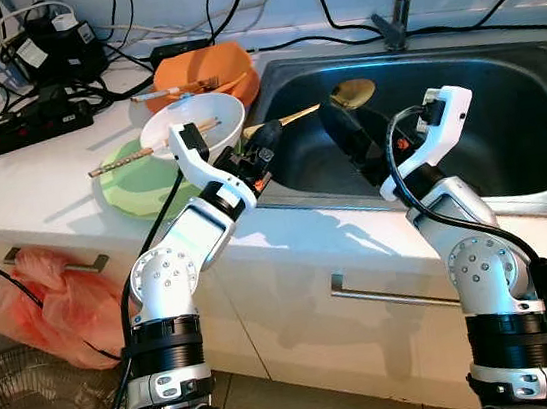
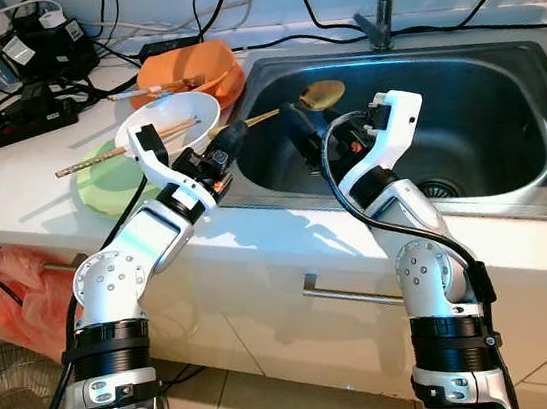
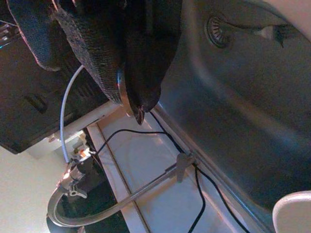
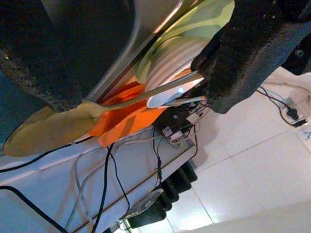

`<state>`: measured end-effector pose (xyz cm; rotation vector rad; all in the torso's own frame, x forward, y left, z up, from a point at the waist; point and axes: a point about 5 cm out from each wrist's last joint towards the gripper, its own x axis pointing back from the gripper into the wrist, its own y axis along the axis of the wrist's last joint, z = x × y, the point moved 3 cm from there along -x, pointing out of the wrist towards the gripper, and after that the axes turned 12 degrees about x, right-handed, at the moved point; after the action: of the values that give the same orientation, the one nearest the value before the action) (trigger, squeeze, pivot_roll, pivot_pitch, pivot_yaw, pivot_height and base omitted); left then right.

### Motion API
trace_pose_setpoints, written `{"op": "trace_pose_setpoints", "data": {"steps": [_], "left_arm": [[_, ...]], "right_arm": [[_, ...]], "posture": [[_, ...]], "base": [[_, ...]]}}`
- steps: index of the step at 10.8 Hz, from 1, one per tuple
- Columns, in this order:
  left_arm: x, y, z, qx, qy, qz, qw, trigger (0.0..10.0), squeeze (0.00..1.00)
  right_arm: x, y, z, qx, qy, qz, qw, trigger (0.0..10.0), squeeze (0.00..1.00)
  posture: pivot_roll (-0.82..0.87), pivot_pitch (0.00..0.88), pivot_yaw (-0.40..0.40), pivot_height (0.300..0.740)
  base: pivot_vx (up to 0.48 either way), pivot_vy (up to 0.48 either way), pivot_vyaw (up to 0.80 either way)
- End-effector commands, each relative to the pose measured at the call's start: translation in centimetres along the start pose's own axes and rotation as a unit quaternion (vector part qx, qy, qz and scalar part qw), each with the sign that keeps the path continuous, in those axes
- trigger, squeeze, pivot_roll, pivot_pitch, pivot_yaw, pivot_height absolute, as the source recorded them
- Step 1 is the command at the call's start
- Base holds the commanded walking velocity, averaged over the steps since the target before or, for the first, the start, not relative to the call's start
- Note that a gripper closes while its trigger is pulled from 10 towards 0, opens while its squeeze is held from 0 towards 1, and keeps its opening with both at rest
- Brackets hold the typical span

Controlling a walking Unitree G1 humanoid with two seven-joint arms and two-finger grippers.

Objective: Kitchen organization

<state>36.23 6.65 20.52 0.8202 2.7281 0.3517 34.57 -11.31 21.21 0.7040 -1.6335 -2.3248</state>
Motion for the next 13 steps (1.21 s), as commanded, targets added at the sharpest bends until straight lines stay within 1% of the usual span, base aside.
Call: {"op": "trace_pose_setpoints", "data": {"steps": [1,2,3,4,5,6,7,8,10,11,13], "left_arm": [[-0.2,0.5,-0.6,-0.003,-0.013,-0.005,1.000,0.0,0.00],[-0.2,0.5,-0.6,-0.003,-0.013,-0.005,1.000,0.0,0.00],[-0.4,0.3,-0.9,0.013,-0.041,-0.015,0.999,0.0,0.00],[-0.5,-0.3,-1.2,0.014,-0.066,-0.015,0.998,0.0,0.00],[-0.6,-0.9,-1.4,0.002,-0.068,-0.007,0.998,0.0,0.00],[-0.7,-1.2,-1.5,-0.015,-0.066,-0.005,0.998,0.0,0.00],[-0.7,-1.2,-1.6,-0.014,-0.069,-0.005,0.998,0.0,0.00],[-0.6,-1.5,-1.8,-0.005,-0.080,0.006,0.997,0.0,0.00],[-0.4,-2.2,-1.0,0.012,-0.073,0.015,0.997,0.0,0.00],[-0.3,-2.5,-0.9,0.023,-0.077,0.021,0.997,0.0,0.00],[-0.2,-2.8,0.0,0.047,-0.073,0.027,0.996,0.0,0.00]], "right_arm": [[-0.5,0.9,0.8,0.006,0.014,-0.010,1.000,10.0,0.00],[-0.5,0.9,0.8,0.006,0.014,-0.010,1.000,10.0,0.00],[-0.4,0.5,0.6,-0.025,0.005,0.000,1.000,10.0,0.00],[-0.3,-0.7,-0.1,-0.041,-0.013,0.025,0.999,10.0,0.00],[-0.2,-1.1,-0.5,-0.026,-0.024,0.033,0.999,10.0,0.00],[-0.2,-1.3,-0.7,-0.021,-0.028,0.036,0.999,10.0,0.00],[-0.1,-1.3,-0.7,-0.019,-0.031,0.037,0.999,10.0,0.00],[0.0,-1.3,-1.0,-0.027,-0.040,0.036,0.998,10.0,0.00],[-0.3,-1.0,-1.3,-0.044,-0.048,0.023,0.998,10.0,0.00],[-0.5,-0.8,-1.5,-0.057,-0.052,0.015,0.997,10.0,0.00],[-1.2,-0.2,-1.4,-0.097,-0.056,-0.007,0.994,10.0,0.00]], "posture": [[0.06,0.000,0.119,0.740],[0.06,0.000,0.119,0.740],[0.05,0.001,0.104,0.740],[0.05,0.001,0.104,0.740],[0.05,0.004,0.107,0.740],[0.05,0.004,0.107,0.740],[0.05,0.006,0.109,0.740],[0.05,0.007,0.110,0.740],[0.05,0.008,0.109,0.740],[0.05,0.009,0.106,0.740],[0.05,0.010,0.106,0.740]], "base": [[0.000,0.000,0.00],[0.000,0.000,0.00],[0.000,0.000,0.00],[0.000,0.000,0.00],[0.000,0.000,0.00],[0.000,0.000,0.00],[0.000,0.000,0.00],[0.000,0.000,0.00],[0.000,0.000,0.00],[0.000,0.000,0.00],[0.000,0.000,0.00]]}}
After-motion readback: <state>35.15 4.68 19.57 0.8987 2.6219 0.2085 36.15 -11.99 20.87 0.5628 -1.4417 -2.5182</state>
